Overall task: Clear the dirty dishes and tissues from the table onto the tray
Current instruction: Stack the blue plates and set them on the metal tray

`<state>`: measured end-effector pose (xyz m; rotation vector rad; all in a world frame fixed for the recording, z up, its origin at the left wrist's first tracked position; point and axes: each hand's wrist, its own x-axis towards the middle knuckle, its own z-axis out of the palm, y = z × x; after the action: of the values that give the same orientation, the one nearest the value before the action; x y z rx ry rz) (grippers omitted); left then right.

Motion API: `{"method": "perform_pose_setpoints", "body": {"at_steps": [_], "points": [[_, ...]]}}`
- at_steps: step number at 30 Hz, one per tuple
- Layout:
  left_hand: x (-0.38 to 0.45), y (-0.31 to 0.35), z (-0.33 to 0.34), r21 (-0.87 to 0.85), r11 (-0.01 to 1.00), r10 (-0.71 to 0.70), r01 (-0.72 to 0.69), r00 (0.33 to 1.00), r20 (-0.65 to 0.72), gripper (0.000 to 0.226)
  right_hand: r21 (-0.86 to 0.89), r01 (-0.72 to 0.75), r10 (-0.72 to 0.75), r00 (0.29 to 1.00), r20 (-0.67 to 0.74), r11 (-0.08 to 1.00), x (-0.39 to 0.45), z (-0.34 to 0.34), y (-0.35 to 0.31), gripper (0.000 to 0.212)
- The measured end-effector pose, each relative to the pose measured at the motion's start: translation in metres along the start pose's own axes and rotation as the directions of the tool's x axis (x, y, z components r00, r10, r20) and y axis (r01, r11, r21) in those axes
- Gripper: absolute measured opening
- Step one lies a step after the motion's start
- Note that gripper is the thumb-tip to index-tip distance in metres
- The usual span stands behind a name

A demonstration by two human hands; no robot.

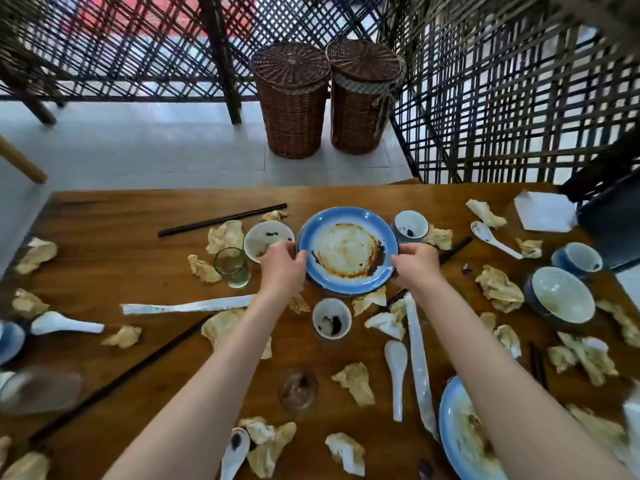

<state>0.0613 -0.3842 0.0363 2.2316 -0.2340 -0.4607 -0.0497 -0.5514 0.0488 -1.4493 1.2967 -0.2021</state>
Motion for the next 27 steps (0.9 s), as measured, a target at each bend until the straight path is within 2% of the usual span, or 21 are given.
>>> {"method": "perform_pose_setpoints", "body": {"at_steps": [6, 10, 14, 17, 19, 22, 27], "points": [[0.011, -0.005, 0.028, 0.064, 0.998, -0.03, 0.029, 1.0, 0.004, 0.025, -0.036, -0.032, 0.033, 0.999, 0.009, 0.999, 0.03, 0.003, 0.016, 0.018], [0.011, -0.01, 0.038, 0.083, 0.995, -0.044, 0.046, 0.999, -0.032, 0.022, -0.085, -0.023, 0.022, 1.0, -0.014, 0.996, 0.038, 0.01, 0.026, 0.031], [0.013, -0.008, 0.042, 0.12, 0.993, -0.014, 0.02, 0.999, -0.053, 0.02, -0.102, -0.03, 0.028, 0.999, -0.022, 0.994, 0.043, 0.014, 0.035, 0.014], [0.011, -0.007, 0.045, 0.168, 0.986, -0.009, 0.018, 0.998, -0.055, 0.018, -0.102, -0.034, 0.031, 0.999, -0.028, 0.994, 0.045, 0.016, 0.038, 0.02], [0.01, -0.007, 0.046, 0.188, 0.982, -0.022, 0.034, 0.998, -0.063, 0.018, -0.096, -0.033, 0.03, 0.999, -0.025, 0.995, 0.046, 0.016, 0.04, 0.015], [0.01, -0.006, 0.047, 0.246, 0.969, -0.02, 0.037, 0.997, -0.071, 0.02, -0.08, -0.027, 0.025, 0.999, -0.03, 0.996, 0.047, 0.016, 0.039, 0.026], [0.008, -0.003, 0.049, 0.283, 0.956, -0.064, 0.076, 0.997, -0.051, 0.02, -0.034, -0.067, 0.067, 0.998, 0.021, 0.997, 0.051, 0.016, 0.039, 0.017]]}}
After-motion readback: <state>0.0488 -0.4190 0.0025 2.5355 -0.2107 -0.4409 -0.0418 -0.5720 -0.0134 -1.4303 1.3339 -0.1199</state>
